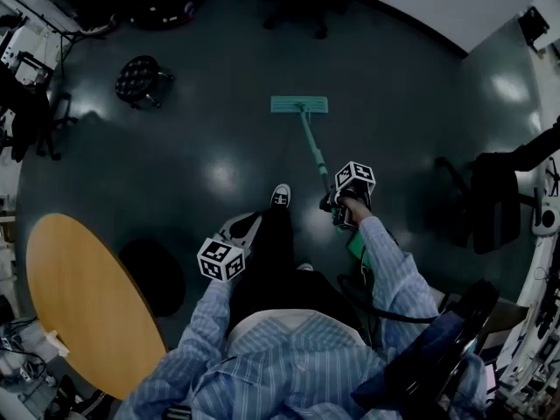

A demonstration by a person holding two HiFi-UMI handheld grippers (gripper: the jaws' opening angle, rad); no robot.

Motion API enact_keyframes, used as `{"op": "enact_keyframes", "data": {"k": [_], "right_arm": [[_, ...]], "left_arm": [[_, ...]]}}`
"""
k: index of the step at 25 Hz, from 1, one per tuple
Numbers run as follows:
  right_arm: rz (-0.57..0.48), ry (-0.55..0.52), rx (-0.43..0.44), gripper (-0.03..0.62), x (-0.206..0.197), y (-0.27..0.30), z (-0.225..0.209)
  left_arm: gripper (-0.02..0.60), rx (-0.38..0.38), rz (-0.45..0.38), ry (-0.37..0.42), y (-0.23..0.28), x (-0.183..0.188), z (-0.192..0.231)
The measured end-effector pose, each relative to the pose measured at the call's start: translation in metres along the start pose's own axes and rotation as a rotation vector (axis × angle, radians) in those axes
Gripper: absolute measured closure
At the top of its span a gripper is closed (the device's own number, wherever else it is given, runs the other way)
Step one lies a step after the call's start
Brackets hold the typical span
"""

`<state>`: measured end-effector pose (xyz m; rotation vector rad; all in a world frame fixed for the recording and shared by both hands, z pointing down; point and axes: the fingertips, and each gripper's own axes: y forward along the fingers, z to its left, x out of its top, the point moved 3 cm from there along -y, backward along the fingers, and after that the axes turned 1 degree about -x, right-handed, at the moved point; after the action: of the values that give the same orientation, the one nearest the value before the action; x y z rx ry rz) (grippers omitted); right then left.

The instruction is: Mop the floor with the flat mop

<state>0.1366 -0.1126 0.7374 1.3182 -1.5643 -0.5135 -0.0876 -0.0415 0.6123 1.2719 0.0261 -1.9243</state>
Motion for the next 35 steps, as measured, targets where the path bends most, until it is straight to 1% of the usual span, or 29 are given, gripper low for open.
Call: {"op": "enact_keyframes", "data": {"k": [4, 8, 12, 16, 21, 25, 32, 35], "right_arm": [[0.016, -0.004, -0.006, 0.539, -0.077, 0.015, -0.039], [0.031, -0.018, -0.011, 0.539, -0.143, 0.027, -0.08], [0.041, -0.033, -0.023, 0.54, -0.198, 0.036, -0.117], [0.055, -0.045, -0.024, 0.54, -0.243, 0.039, -0.145], [0.08, -0.062, -0.03, 0.54, -0.294, 0.029, -0.18], [0.1, -0.082, -0.056, 0.54, -0.331, 0.02, -0.201], [0.141, -0.11, -0.117, 0.54, -0.392, 0.005, -0.236], [0.15, -0.109, -0.117, 0.539, -0.41, -0.005, -0.243]], "left_arm": [[0.572, -0.006, -0.018, -0.003, -0.033, -0.036, -0.045], [0.572, -0.013, -0.016, 0.026, -0.059, -0.064, -0.087], [0.572, -0.021, -0.03, 0.03, -0.079, -0.084, -0.119], [0.572, -0.037, -0.024, 0.05, -0.092, -0.099, -0.142], [0.572, -0.057, -0.032, 0.066, -0.095, -0.101, -0.16], [0.572, -0.081, -0.035, 0.082, -0.09, -0.095, -0.163], [0.572, -0.136, 0.003, 0.099, -0.071, -0.098, -0.174], [0.572, -0.154, 0.008, 0.108, -0.065, -0.093, -0.177]]}}
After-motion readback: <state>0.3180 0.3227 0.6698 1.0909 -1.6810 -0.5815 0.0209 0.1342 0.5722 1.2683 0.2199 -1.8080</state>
